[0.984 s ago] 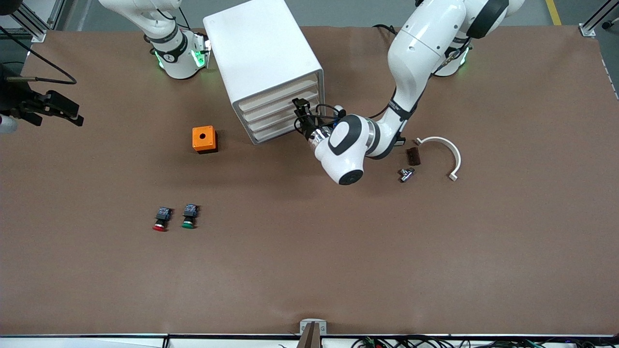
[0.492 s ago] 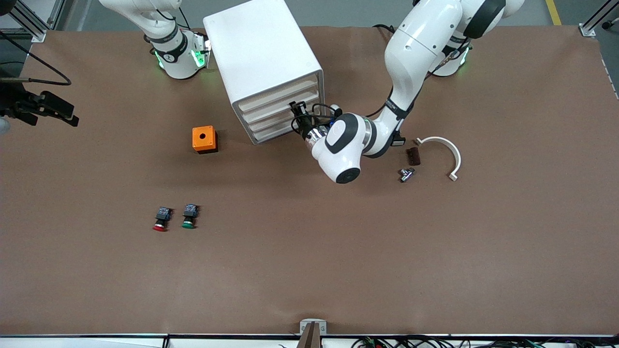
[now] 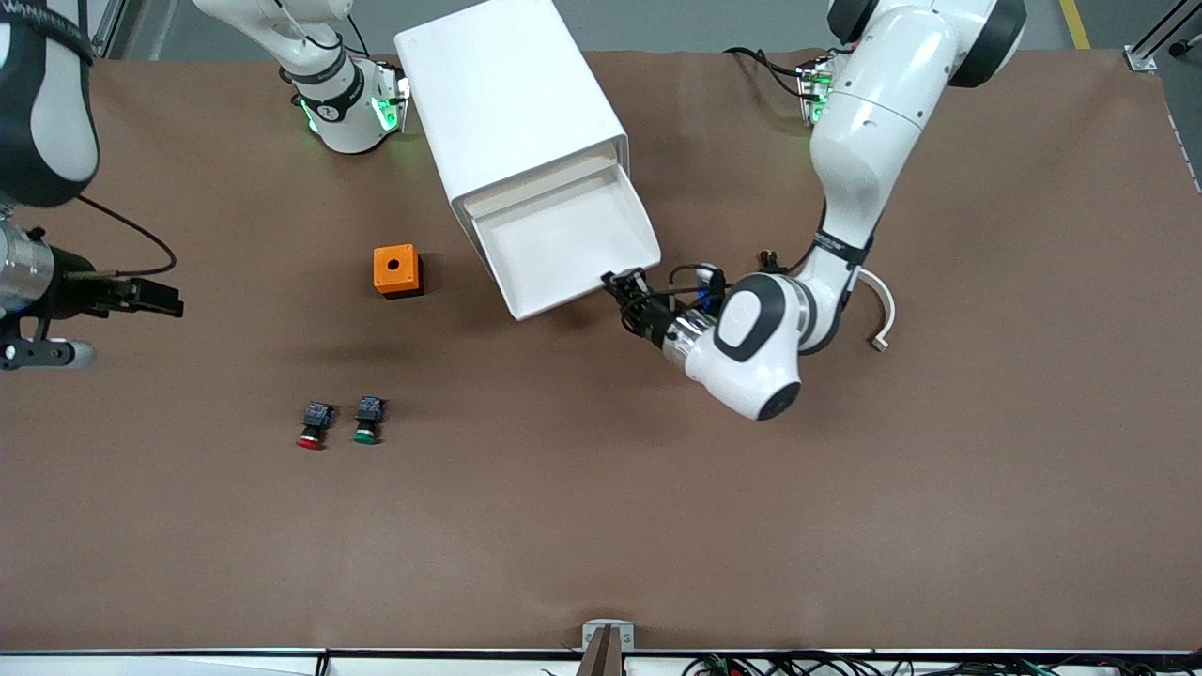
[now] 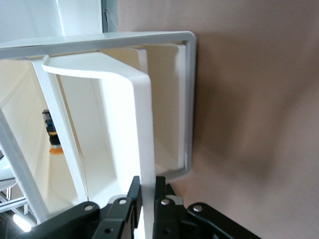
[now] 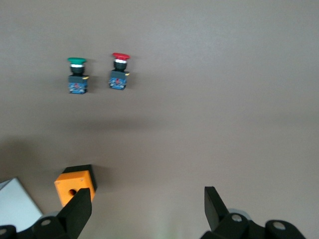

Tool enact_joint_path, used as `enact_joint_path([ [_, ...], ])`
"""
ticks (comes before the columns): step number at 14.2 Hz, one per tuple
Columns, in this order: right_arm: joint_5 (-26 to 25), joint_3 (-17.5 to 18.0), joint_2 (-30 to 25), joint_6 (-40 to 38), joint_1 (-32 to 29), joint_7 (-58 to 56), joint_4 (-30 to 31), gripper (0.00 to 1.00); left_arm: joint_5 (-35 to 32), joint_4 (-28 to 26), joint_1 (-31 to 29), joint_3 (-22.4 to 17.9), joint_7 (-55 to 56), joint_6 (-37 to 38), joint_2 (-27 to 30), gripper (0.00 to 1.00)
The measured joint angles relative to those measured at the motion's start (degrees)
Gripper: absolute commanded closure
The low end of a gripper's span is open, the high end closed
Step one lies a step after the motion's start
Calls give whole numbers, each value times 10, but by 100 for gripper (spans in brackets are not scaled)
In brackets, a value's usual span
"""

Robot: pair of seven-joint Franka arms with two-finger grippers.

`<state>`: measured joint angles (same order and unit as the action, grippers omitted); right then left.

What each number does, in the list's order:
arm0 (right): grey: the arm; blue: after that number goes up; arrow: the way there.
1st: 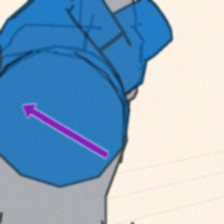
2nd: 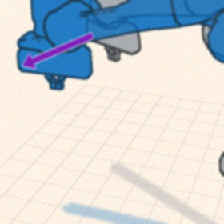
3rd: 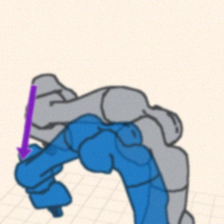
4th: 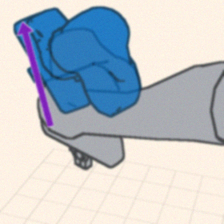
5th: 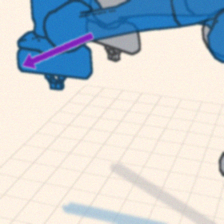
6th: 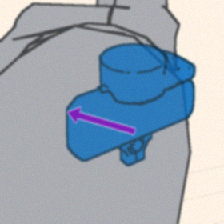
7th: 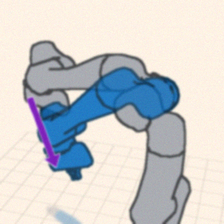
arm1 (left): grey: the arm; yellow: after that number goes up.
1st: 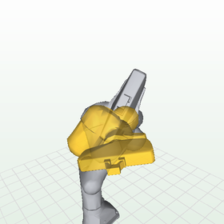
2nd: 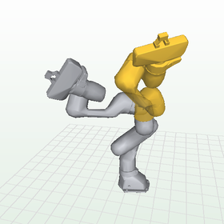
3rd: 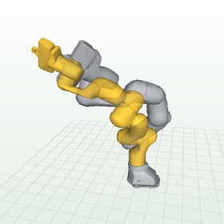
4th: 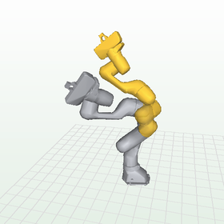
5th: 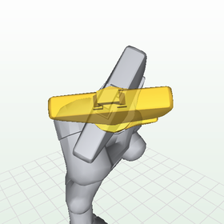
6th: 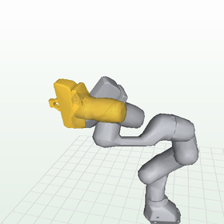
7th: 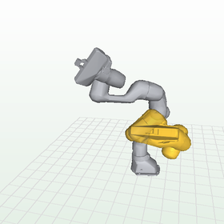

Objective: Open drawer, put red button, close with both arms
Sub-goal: 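Grasp the drawer handle with the left gripper and pull it open, then reach the right gripper to the red button while the left gripper withdraws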

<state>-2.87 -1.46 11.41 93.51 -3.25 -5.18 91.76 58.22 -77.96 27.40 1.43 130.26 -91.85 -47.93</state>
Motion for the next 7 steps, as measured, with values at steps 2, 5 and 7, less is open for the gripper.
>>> enact_joint_path([
  [2,3,0,6,53,-7,4,24,0,0,7,-4,0,-15,-8,-3,1],
  [5,23,1,11,225,-14,30,135,0,0,16,-6,2,-20,-15,-3,0],
  [7,29,6,25,353,-7,66,208,0,-1,27,-12,-5,-21,-16,-3,0],
])
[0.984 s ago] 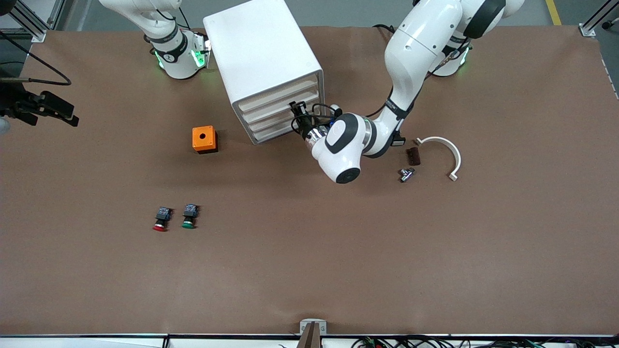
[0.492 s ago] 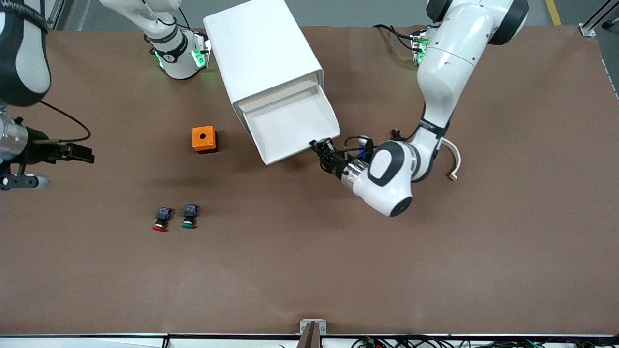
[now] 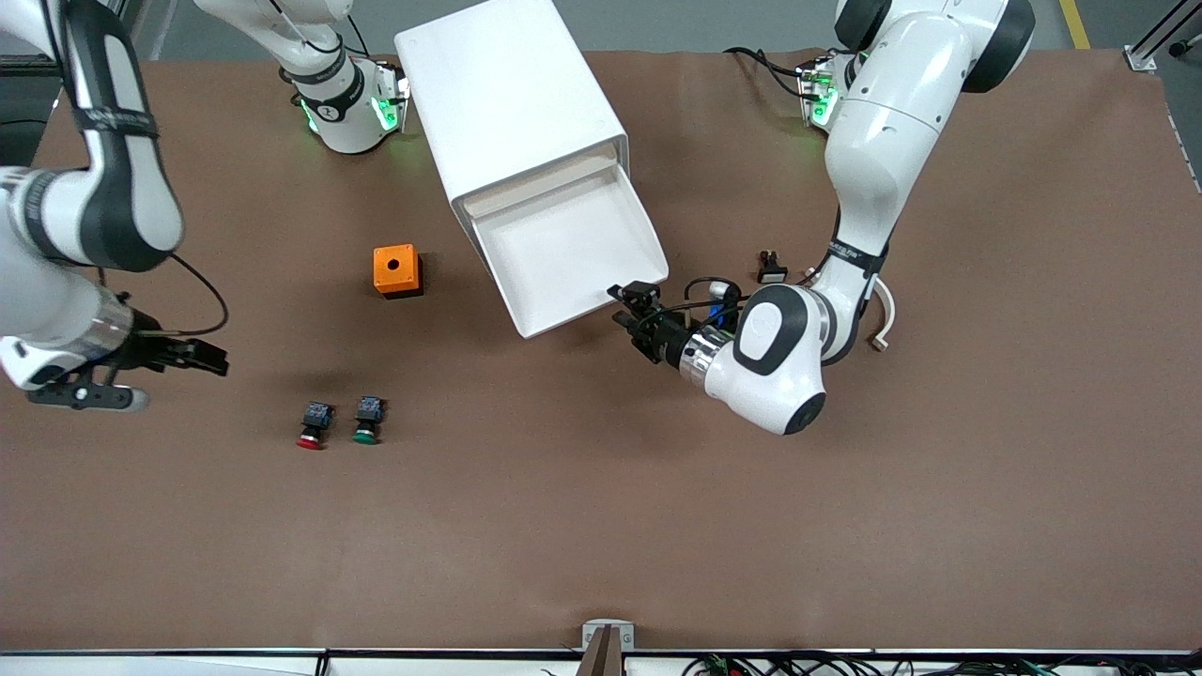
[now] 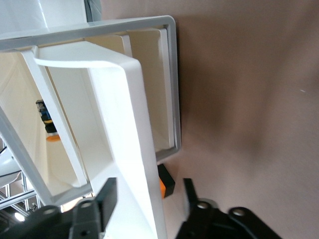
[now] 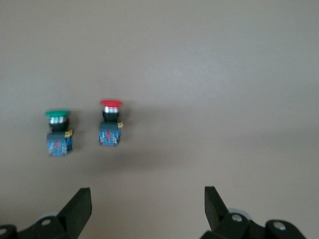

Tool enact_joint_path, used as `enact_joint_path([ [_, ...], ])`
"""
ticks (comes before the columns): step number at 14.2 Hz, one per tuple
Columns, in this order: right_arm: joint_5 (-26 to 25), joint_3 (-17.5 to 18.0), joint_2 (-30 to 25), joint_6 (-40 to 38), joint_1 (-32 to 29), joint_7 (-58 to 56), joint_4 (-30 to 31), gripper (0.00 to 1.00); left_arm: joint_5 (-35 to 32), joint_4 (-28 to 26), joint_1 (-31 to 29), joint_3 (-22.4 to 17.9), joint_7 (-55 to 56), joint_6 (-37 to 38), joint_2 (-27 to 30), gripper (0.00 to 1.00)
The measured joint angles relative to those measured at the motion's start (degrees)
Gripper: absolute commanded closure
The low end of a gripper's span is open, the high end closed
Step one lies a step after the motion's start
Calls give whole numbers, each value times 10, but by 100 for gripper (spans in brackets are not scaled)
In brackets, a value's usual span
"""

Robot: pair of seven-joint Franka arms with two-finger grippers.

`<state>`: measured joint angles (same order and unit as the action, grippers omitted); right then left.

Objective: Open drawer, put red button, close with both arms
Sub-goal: 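Reach the right gripper to the red button while the left gripper withdraws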

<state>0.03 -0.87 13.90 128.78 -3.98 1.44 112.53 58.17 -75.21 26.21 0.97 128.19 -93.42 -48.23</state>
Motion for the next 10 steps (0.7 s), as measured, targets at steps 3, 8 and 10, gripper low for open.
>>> enact_joint_path([
  [3,0,6,57,126,28,62,48,0,-30,19,-9,-31,-31,2,4,0],
  [8,0,6,126,212,49,104,48,0,-162,49,-48,-61,-172,64,47,0],
  [10,0,5,143,234,49,112,48,0,-196,55,-75,-62,-230,74,71,0],
])
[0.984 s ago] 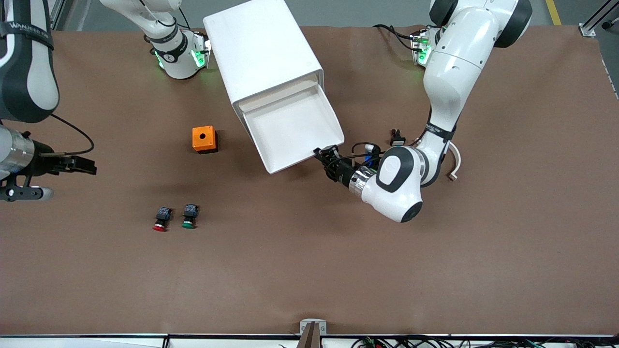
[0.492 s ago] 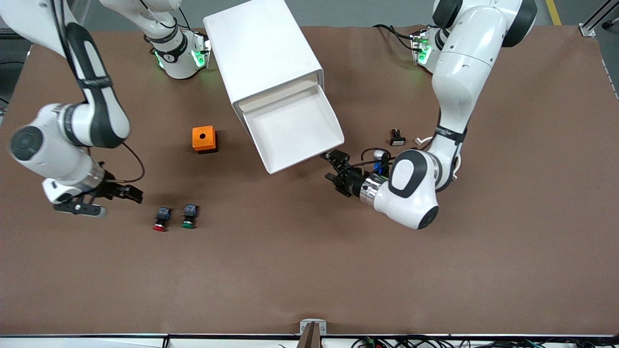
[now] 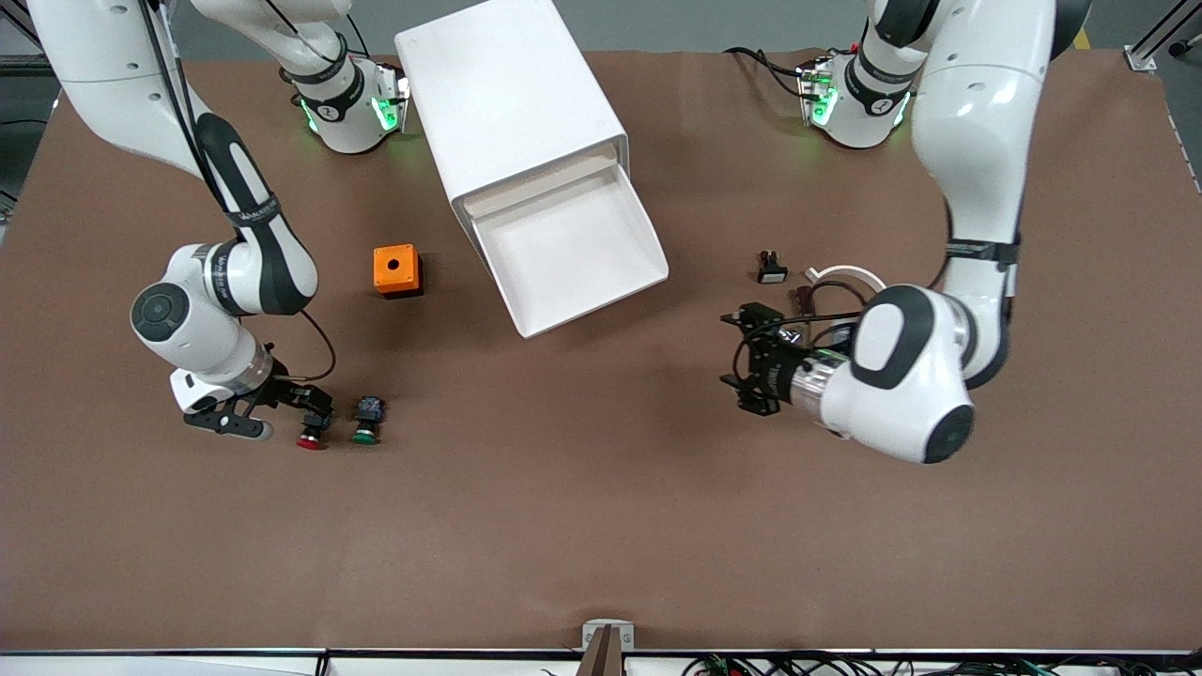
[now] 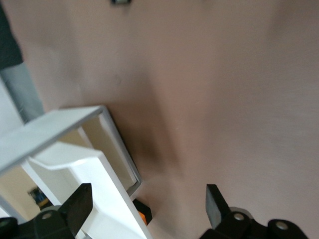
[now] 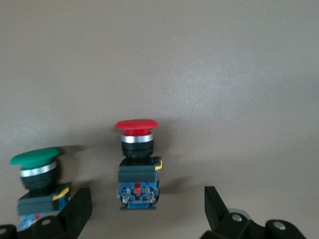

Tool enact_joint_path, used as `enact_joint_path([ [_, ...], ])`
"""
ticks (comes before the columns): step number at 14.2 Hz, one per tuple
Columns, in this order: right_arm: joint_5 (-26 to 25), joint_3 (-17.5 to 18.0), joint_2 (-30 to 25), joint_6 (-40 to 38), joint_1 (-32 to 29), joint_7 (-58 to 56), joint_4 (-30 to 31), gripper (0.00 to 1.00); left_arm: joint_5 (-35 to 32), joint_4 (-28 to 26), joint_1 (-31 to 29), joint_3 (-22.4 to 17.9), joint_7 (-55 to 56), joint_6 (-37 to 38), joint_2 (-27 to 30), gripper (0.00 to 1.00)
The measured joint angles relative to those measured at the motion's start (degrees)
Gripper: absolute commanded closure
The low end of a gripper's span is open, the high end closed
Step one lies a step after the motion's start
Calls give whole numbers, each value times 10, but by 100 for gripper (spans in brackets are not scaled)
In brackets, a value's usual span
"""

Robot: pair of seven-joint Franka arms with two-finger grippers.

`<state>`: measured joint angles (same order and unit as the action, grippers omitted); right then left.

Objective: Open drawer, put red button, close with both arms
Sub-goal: 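Reach the right gripper to the red button while the left gripper withdraws, then grasp the red-capped push button with the right gripper and lift it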

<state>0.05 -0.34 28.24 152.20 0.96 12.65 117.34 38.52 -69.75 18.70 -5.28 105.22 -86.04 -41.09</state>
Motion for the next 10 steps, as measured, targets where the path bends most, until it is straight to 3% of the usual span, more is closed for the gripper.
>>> enact_joint_path([
  [4,0,1,21,20,14,34,-2,0,-92,4,-22,-12,-94,5,48,0],
  [9,0,0,29,23,19,40,-2,59,-197,5,-14,-9,-173,9,114,0],
  [10,0,0,30,23,19,40,-2,95,-217,5,-10,-9,-197,18,130,0],
])
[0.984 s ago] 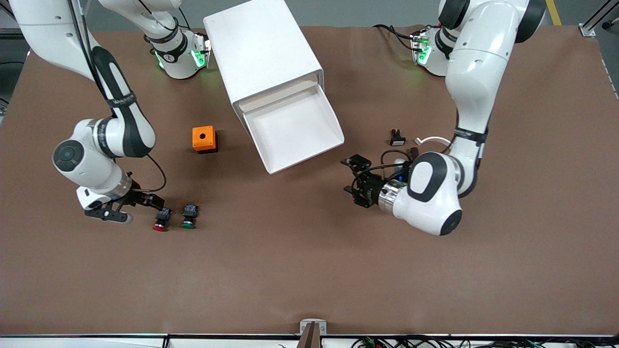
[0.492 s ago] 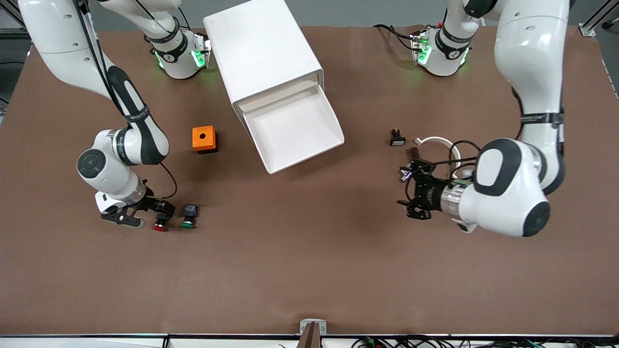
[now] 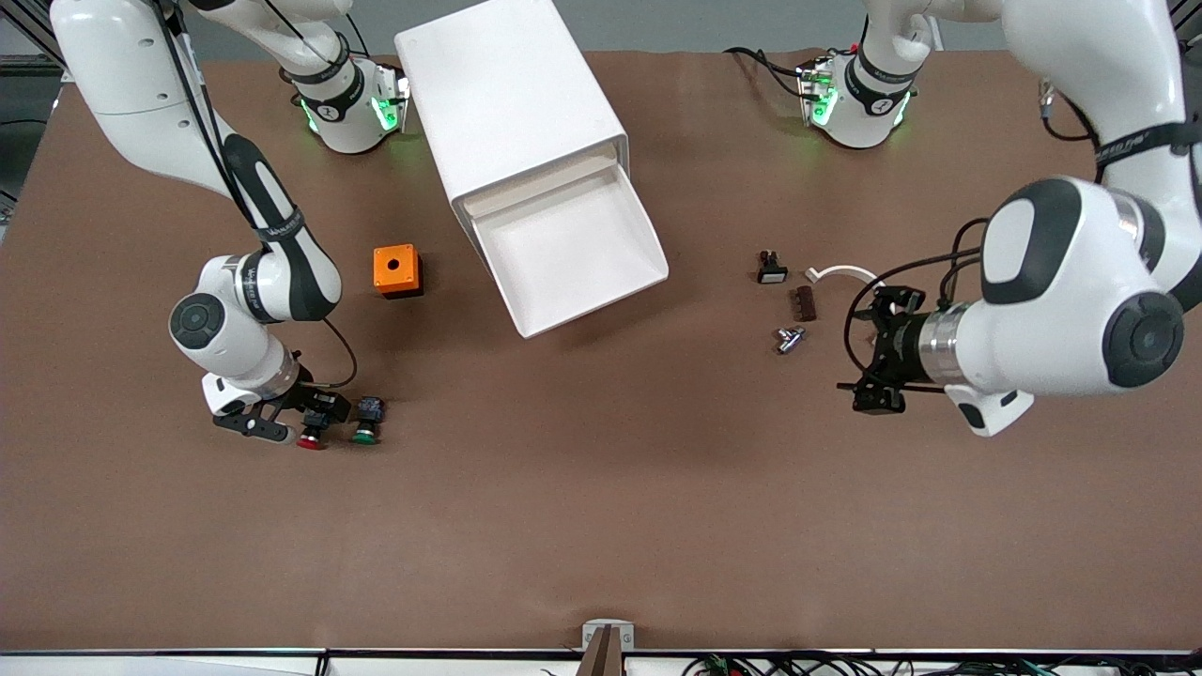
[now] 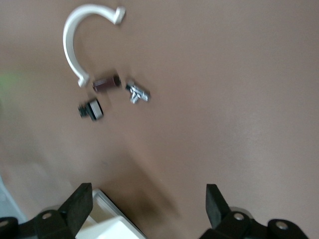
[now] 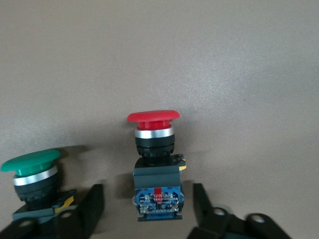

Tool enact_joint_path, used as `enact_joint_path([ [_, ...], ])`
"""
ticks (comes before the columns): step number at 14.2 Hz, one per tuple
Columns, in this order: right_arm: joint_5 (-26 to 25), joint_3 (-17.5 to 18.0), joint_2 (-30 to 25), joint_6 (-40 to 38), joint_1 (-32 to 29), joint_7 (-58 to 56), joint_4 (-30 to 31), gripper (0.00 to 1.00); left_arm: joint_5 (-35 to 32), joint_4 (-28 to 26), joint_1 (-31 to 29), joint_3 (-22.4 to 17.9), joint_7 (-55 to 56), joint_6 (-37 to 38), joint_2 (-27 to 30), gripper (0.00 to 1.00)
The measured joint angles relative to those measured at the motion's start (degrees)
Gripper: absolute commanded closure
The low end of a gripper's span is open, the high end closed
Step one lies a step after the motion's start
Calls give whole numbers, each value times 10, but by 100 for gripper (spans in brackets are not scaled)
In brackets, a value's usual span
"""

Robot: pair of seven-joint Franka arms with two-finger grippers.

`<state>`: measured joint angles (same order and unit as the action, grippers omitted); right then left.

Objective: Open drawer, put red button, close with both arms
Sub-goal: 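Grasp the red-capped push button with the right gripper and lift it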

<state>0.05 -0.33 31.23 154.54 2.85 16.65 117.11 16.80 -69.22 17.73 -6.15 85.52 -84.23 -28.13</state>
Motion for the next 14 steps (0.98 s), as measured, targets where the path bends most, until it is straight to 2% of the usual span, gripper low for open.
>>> enact_joint_path([
  [1,0,0,1,0,0,0,0,100,-17,0,2,2,-32,10,15,0],
  [5,0,0,2,-6,0,3,-2,100,-65,-17,3,12,-177,35,70,0],
  [8,0,2,-18,-76,5,44,-17,100,-78,-42,2,13,-300,35,104,0],
  [12,7,8,-132,-277,69,210,-60,100,-107,-69,1,13,-447,29,123,0],
  [14,27,10,-191,-335,129,314,-69,100,-112,-81,1,18,-490,9,125,0],
])
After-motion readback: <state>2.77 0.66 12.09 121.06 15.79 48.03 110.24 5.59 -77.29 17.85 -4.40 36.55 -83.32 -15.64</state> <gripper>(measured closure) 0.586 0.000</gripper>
